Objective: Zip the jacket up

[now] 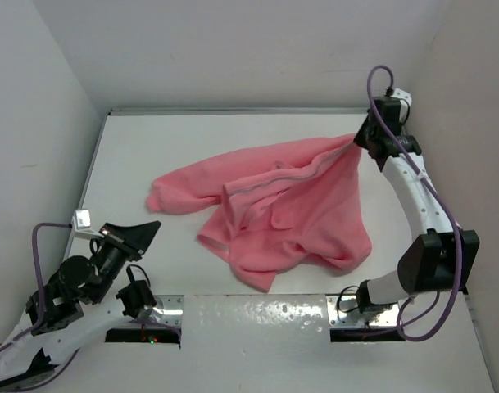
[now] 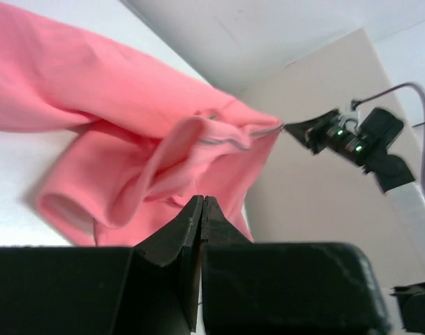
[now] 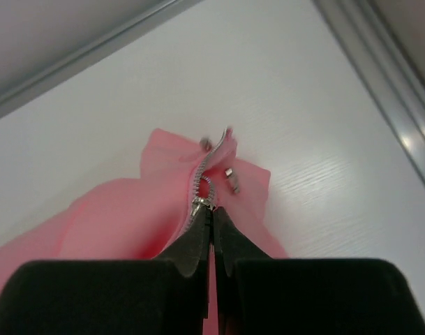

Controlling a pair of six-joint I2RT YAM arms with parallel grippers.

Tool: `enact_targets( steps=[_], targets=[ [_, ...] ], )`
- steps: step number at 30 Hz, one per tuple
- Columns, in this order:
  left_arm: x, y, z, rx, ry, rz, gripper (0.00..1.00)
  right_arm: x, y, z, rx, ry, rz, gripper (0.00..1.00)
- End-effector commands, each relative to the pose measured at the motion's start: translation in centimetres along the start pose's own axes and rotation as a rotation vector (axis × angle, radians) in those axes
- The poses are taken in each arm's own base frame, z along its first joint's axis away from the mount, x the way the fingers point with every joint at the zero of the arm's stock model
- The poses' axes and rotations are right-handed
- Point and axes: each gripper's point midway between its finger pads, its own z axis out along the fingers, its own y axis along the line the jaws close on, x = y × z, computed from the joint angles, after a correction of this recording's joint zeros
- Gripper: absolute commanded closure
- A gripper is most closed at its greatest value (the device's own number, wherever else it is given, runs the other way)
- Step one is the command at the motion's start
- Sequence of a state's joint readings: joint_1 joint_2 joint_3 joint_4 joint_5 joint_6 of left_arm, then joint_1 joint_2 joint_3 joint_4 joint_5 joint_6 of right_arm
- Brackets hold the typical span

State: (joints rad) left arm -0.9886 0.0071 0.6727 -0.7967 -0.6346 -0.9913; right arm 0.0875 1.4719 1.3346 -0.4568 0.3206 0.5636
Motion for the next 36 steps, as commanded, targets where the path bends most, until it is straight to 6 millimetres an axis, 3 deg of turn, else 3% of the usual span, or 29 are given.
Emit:
enact_targets(
  steps=[1,5,7,8,9,11,12,15,18,22,26,27,28,30,31,36],
  targets=[
    [-1.8,-1.6,-0.7,0.13,-0.084,-0.085,1.0,-4.6,0.0,-1.5,-0.033,-0.185,0.051,1.0],
    [1.3,-4.7,2.1,0.176,0.009,-0.003,1.0,-0.9,5.4,-3.6,-0.144,-0.179,-0.092,1.0],
    [2.5,-5.8,2.9,0.197,0.06,0.07,1.0,-1.0,5.8,-5.1,-0.182,-0.193,-0.089,1.0],
    [4.9,-5.7,4.3,0.164,0.142,0.151,1.0,-0.4,6.4,-5.6,-0.232,-0.171,-0.095,1.0],
    [5.9,-6.1,5.0,0.162,0.179,0.19,1.0,-0.1,6.7,-6.2,-0.255,-0.164,-0.098,1.0],
    [9.2,-7.7,7.4,0.223,0.263,0.301,0.85,0.6,8.1,-8.4,-0.347,-0.143,-0.126,1.0],
    [10.0,-8.0,8.2,0.234,0.277,0.331,0.67,1.0,8.5,-9.0,-0.366,-0.131,-0.139,1.0],
    [11.7,-9.2,11.7,0.269,0.243,0.424,0.47,3.2,11.1,-11.7,-0.528,-0.043,-0.186,1.0],
    [12.8,-10.4,14.4,0.321,0.187,0.5,0.41,4.9,12.9,-14.6,-0.66,0.017,-0.25,1.0],
    [13.7,-13.5,16.4,0.448,0.139,0.599,0.39,6.2,13.5,-17.5,-0.782,0.086,-0.264,1.0],
    [15.4,-15.8,19.0,0.519,0.124,0.689,0.37,5.1,12.6,-19.6,-0.801,0.05,-0.257,1.0],
    [16.0,-15.6,19.7,0.513,0.128,0.716,0.37,4.9,12.4,-19.9,-0.797,0.044,-0.253,1.0],
    [17.7,-13.7,21.4,0.458,0.163,0.788,0.36,4.6,11.7,-19.7,-0.756,0.025,-0.248,1.0],
    [18.3,-13.5,23.5,0.406,0.162,0.843,0.36,3.6,10.5,-19.9,-0.706,-0.023,-0.239,1.0],
    [19.9,-11.7,24.8,0.364,0.199,0.906,0.36,3.2,9.8,-19.7,-0.661,-0.041,-0.236,1.0],
    [20.1,-10.9,27.8,0.298,0.151,1.047,0.35,3.2,8.2,-19.6,-0.602,-0.058,-0.241,1.0]
  ],
)
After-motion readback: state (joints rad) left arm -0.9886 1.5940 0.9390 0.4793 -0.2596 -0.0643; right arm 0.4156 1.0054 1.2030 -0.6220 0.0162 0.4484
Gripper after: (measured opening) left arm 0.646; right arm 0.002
